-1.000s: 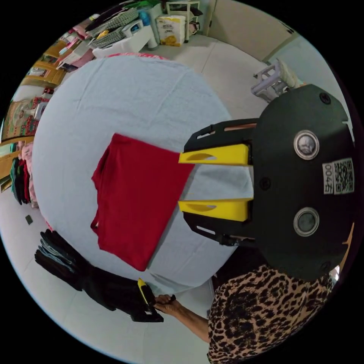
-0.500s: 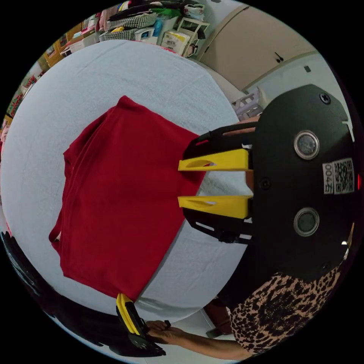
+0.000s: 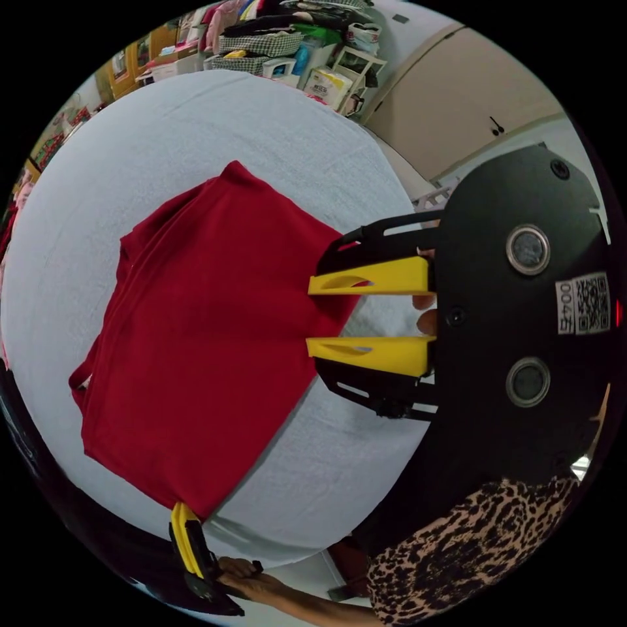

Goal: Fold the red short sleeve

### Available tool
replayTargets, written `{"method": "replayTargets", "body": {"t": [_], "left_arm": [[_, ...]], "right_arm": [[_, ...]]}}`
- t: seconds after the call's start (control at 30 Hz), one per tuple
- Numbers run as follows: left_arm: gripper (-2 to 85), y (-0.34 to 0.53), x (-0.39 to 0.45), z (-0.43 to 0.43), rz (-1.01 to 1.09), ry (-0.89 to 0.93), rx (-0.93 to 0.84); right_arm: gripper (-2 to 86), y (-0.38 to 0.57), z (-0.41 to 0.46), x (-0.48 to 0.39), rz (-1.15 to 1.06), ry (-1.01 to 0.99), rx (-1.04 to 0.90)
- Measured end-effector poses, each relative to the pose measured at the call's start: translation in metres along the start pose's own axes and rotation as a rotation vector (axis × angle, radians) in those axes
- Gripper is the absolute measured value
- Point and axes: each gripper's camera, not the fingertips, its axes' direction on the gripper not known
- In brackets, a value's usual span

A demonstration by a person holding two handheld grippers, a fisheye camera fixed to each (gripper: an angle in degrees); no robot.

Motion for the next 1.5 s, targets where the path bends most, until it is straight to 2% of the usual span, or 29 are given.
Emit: {"method": "replayTargets", "body": {"t": [0.13,0.37,0.73,0.9,1.03,1.17,1.3,1.5], "left_arm": [[2.9,-0.001,-0.014,-0.014,-0.006,0.061,-0.016],[3.5,-0.017,-0.071,-0.061,-0.023,0.083,0.1],[9.2,-0.089,-0.134,-0.04,0.049,0.12,0.051],[11.1,-0.103,-0.162,-0.035,0.087,0.222,0.058],[10.3,-0.107,-0.174,-0.03,0.098,0.272,0.05],[4.7,-0.106,-0.173,-0.025,0.1,0.315,0.031],[2.6,-0.097,-0.154,-0.056,0.108,0.289,0.118],[2.0,-0.095,-0.144,-0.042,0.077,0.063,0.018]], "right_arm": [[8.1,-0.002,-0.001,0.0,0.001,-0.022,-0.008],[7.5,-0.002,0.0,0.001,-0.026,-0.046,-0.008],[6.7,-0.002,0.004,-0.005,-0.051,-0.056,-0.009],[6.9,-0.011,0.007,-0.007,-0.048,-0.066,-0.062],[6.9,-0.015,0.009,-0.009,-0.063,-0.07,-0.089],[6.1,-0.013,0.012,-0.002,-0.044,-0.114,-0.084],[5.1,-0.008,0.016,0.006,-0.015,-0.161,-0.068],[4.8,-0.001,0.022,0.004,-0.007,-0.162,-0.049]]}}
